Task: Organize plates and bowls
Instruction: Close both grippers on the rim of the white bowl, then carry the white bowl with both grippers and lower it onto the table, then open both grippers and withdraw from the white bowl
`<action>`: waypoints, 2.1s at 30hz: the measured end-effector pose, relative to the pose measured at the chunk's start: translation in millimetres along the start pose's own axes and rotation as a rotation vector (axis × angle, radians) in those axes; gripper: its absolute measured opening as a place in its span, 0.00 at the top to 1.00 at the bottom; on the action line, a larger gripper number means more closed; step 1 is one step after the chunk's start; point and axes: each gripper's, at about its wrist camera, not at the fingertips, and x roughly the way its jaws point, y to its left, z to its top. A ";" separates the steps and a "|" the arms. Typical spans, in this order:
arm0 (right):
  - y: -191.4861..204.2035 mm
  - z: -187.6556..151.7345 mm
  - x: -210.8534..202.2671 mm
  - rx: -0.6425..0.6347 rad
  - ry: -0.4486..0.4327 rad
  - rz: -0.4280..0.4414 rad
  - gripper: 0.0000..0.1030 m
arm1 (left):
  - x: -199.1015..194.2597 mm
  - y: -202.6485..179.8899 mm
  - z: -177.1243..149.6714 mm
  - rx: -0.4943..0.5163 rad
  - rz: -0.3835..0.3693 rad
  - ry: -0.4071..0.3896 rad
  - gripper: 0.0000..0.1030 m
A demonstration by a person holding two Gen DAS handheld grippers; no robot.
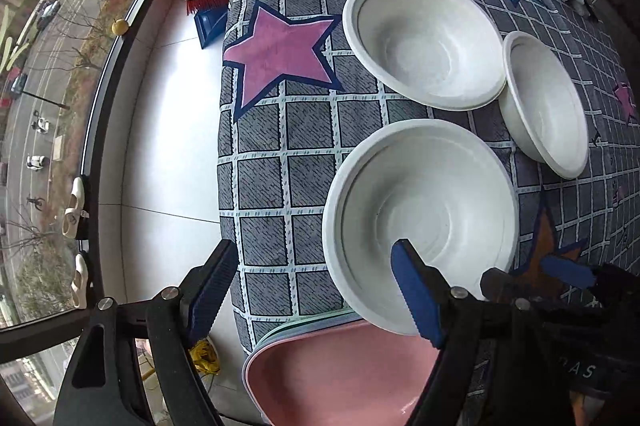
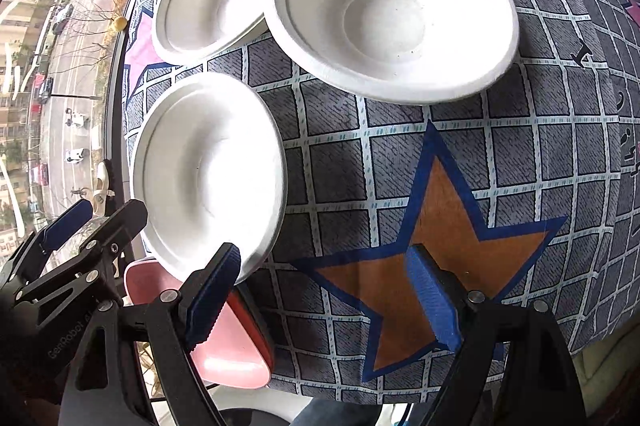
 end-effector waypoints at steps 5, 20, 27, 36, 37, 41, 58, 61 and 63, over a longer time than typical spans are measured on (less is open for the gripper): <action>0.5 11.2 19.2 0.015 0.044 0.018 0.25 | 29.4 -0.5 12.3 -0.016 -0.004 0.057 0.21; -56.5 52.5 -7.7 -0.029 0.045 0.044 0.84 | 38.1 -93.6 28.3 0.068 -0.075 0.124 0.67; -119.3 64.3 -35.1 -0.009 0.015 -0.013 0.84 | 32.2 -174.5 37.7 0.163 -0.093 0.123 0.67; -215.6 53.1 -63.7 0.087 0.014 -0.049 0.84 | 23.3 -279.1 22.8 0.332 -0.119 0.125 0.67; -223.0 48.2 -66.6 0.091 0.017 -0.053 0.84 | 22.4 -286.3 18.1 0.344 -0.120 0.131 0.67; -249.6 30.2 -73.7 0.097 0.043 -0.062 0.84 | 18.8 -309.1 -8.3 0.383 -0.117 0.154 0.66; -152.4 -57.4 -63.1 -0.098 0.085 -0.116 0.20 | 3.3 -261.7 -85.2 0.338 -0.024 0.133 0.18; -154.8 -44.4 -83.8 -0.141 0.026 -0.127 0.14 | -4.6 -216.7 -80.3 0.293 -0.027 0.132 0.18; -164.9 -32.7 -93.4 -0.141 0.022 -0.132 0.14 | -8.1 -190.2 -76.8 0.258 -0.038 0.132 0.18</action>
